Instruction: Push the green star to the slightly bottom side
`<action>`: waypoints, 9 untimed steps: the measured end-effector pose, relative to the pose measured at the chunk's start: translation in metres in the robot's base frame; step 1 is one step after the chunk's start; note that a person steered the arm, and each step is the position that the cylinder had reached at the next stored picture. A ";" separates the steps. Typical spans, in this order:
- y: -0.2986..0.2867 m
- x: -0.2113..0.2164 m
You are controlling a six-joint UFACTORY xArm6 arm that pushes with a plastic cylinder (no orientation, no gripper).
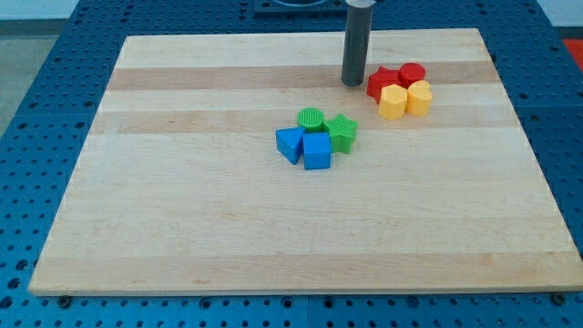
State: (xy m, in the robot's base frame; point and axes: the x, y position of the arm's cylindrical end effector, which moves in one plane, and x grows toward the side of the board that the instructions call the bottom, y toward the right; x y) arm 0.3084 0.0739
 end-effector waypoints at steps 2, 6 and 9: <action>0.000 0.026; 0.005 0.096; 0.020 0.121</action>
